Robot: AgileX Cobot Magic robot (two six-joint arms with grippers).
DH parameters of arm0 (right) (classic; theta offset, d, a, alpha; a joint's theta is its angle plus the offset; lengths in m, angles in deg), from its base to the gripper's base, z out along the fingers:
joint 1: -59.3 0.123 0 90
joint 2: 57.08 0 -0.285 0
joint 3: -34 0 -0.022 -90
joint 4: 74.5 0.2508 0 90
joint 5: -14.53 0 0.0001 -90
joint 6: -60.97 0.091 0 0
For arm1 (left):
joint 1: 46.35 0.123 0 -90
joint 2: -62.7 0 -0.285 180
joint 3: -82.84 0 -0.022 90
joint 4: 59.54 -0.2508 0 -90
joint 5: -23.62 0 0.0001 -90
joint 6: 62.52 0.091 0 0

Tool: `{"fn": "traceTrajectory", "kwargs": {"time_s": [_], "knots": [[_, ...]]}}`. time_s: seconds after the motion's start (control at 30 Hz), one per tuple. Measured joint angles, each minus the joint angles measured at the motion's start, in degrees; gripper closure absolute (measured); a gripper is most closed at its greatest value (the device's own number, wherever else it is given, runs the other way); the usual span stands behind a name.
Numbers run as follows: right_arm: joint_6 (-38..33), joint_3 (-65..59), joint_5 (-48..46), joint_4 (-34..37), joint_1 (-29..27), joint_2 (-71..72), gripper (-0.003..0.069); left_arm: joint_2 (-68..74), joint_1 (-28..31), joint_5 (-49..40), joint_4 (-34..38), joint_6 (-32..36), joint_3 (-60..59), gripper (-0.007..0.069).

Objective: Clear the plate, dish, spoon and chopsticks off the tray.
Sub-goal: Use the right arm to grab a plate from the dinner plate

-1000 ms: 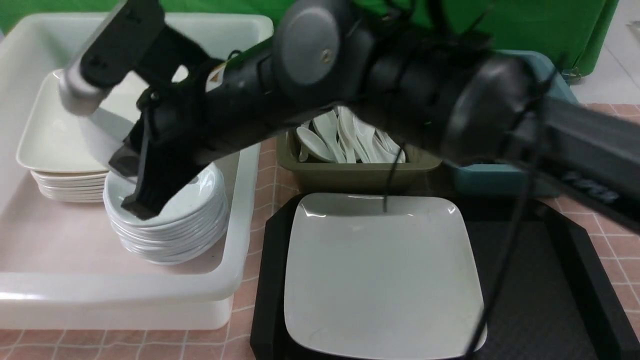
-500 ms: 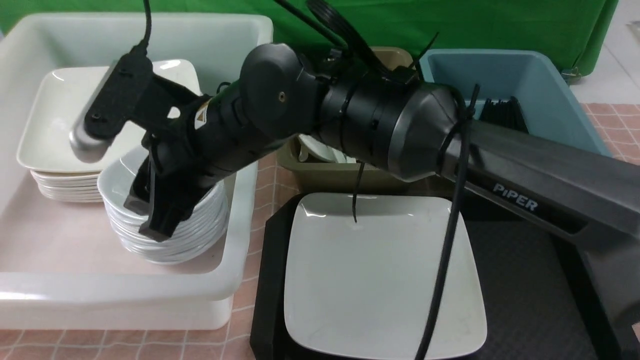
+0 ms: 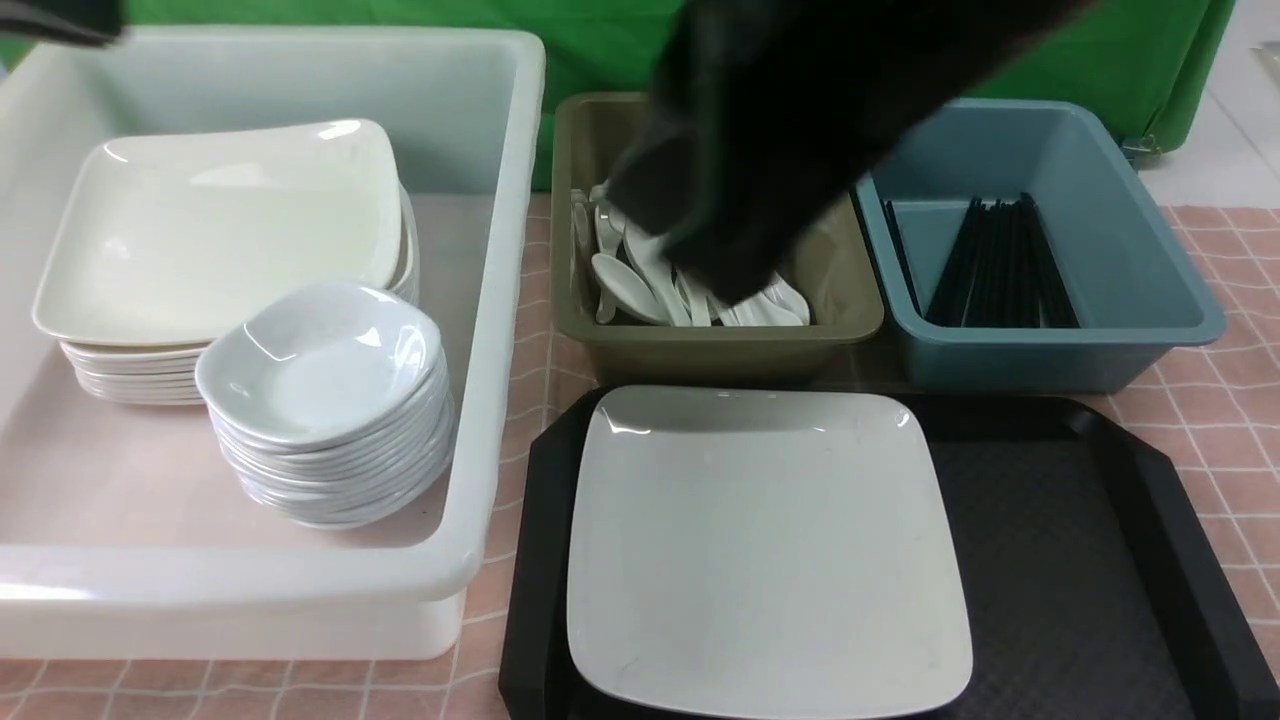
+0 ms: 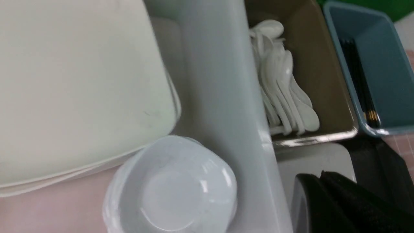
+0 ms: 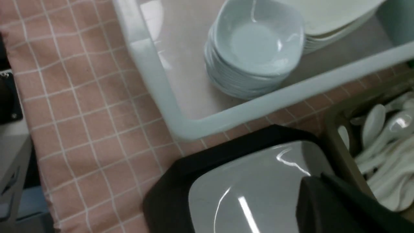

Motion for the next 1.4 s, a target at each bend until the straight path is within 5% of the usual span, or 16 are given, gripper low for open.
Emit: {"fn": "traceTrajectory", "kwargs": {"time_s": [0.27,0.5,0.63,0.83,0.93,1.4], "knots": [[7.9,-33.1,0.4,1.9,-14.3,19.8,0.0629,0.0,-7.9,-0.2,-3.9,-0.9,-5.3,0.0605],[0.5,-65.5,16.0,24.3,-33.5,21.2,0.0629,0.0,-8.1,-0.1,-2.1,-1.1,-5.5,0.0605],[-3.3,-70.0,22.3,31.6,-40.5,17.1,0.0559,0.0,-8.1,-0.1,-1.8,-1.2,-5.5,0.0605],[-4.1,-70.2,28.3,35.2,-42.6,8.7,0.0257,0.0,-8.1,-0.1,-1.7,-1.2,-5.5,0.0605],[-3.9,-70.2,31.2,36.5,-42.6,4.7,0.0186,0.0,-8.1,-0.1,-1.7,-1.2,-5.5,0.0605],[-11.1,-69.9,34.8,54.5,-42.6,-7.7,0.0161,0.0,-8.1,0.0,-1.6,-1.2,-5.5,0.0605]]}}
